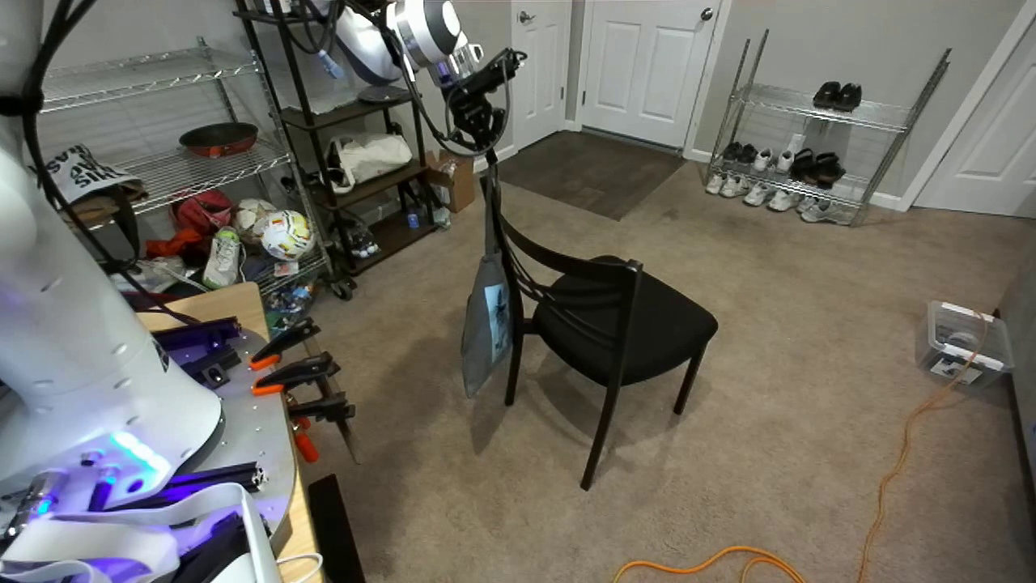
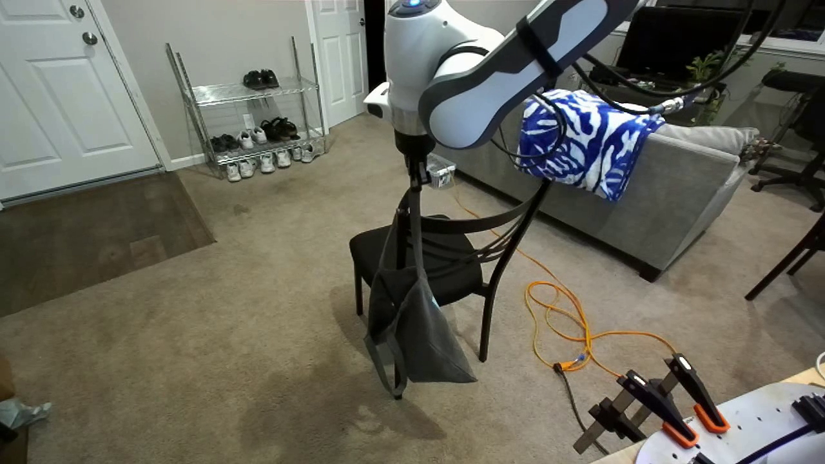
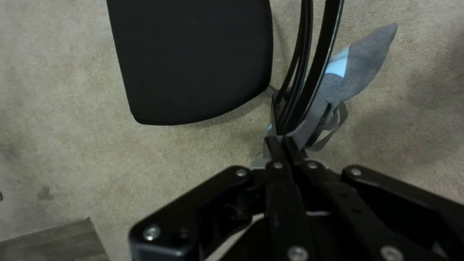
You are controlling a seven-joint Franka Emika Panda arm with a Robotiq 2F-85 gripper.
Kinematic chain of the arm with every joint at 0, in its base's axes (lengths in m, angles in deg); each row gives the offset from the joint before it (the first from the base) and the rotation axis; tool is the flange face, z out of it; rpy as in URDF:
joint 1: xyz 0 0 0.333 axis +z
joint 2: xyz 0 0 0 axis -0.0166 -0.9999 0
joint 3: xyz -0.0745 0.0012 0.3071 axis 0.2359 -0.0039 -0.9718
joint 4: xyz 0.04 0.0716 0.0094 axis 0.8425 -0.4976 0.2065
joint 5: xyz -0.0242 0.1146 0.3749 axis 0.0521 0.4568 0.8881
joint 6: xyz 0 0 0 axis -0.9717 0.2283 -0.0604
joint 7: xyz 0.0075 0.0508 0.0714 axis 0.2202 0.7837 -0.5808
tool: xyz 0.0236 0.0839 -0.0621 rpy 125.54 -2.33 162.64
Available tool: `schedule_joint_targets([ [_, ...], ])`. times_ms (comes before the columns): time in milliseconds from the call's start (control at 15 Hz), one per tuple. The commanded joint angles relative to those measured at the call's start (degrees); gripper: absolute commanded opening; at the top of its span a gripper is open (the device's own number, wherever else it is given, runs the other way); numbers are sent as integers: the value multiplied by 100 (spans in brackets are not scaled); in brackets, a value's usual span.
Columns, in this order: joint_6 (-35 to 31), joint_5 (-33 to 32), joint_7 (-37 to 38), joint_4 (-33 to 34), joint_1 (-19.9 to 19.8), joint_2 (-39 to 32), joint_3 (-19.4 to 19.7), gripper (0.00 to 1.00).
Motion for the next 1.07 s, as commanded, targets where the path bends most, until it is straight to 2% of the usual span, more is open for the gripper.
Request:
schedule_joint_targets([
  [0,-202,-112,-38,-272,35,372,-13,1],
  [667,-444,36,-771,-155,179,209,-405,1],
  [867,-449,184,-1318,-375,86,330,-612,1],
  [1000,-341,87,-1529,-597,136,546,-590,1],
])
